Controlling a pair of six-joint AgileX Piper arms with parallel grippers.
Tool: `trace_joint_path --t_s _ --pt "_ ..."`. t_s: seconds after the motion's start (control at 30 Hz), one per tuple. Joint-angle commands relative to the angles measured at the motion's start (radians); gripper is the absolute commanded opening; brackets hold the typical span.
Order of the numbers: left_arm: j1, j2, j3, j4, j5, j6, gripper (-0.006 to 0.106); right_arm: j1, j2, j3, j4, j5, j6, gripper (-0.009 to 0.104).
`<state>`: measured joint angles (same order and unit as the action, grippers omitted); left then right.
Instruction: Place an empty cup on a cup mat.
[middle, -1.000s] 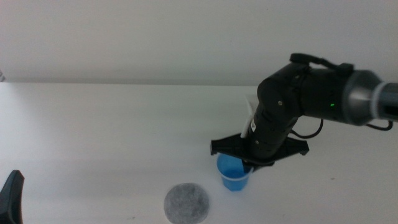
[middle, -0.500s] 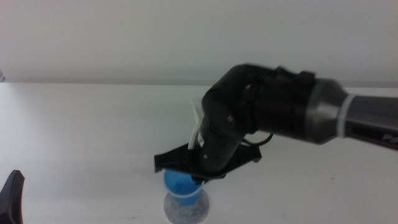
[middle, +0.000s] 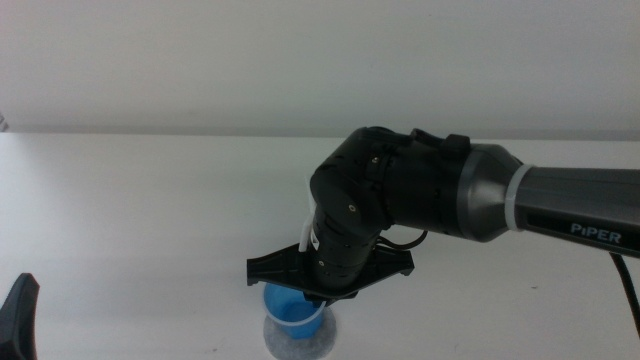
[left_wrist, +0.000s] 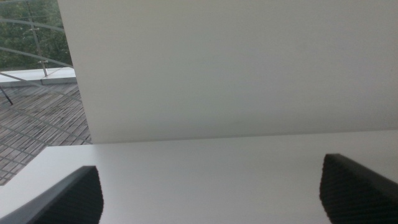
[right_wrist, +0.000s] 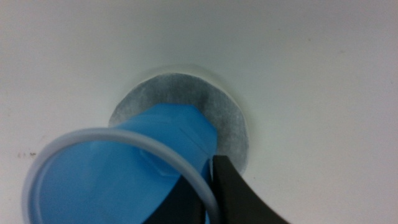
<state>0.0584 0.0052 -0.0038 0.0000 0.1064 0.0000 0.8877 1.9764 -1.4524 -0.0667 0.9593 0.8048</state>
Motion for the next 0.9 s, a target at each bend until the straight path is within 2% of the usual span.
trace_joint_path --t_s 0.0,0.23,0.27,0.3,0.4,0.63,0.73,0.87 --pt "-0.010 -0.041 0.041 0.000 -0.012 0.000 0.094 0.001 0.006 -0.008 -0.007 -0.008 0.006 -0.002" --pt "-0.010 -0.041 0.041 0.000 -0.012 0.000 0.094 0.001 0.023 -0.008 -0.002 -0.010 0.006 -0.002" --pt "-0.010 -0.041 0.041 0.000 -0.012 0.000 0.094 0.001 0.023 -0.008 -0.002 -0.010 0.006 0.000" --pt "-0.010 -0.041 0.041 0.000 -0.012 0.000 0.094 0.001 0.023 -0.008 -0.004 -0.010 0.006 0.009" --pt "-0.010 -0.041 0.041 0.000 -0.012 0.000 0.094 0.001 0.023 -0.008 -0.006 -0.012 0.009 0.017" --pt "-0.010 -0.041 0.041 0.000 -0.012 0.000 0.094 0.001 -0.079 0.024 -0.006 -0.072 0.013 0.029" --pt "-0.010 -0.041 0.041 0.000 -0.012 0.000 0.094 -0.001 -0.209 0.085 -0.043 -0.122 0.013 0.030" --pt "-0.010 -0.041 0.041 0.000 -0.012 0.000 0.094 -0.015 -0.417 0.170 -0.146 -0.131 0.005 0.033"
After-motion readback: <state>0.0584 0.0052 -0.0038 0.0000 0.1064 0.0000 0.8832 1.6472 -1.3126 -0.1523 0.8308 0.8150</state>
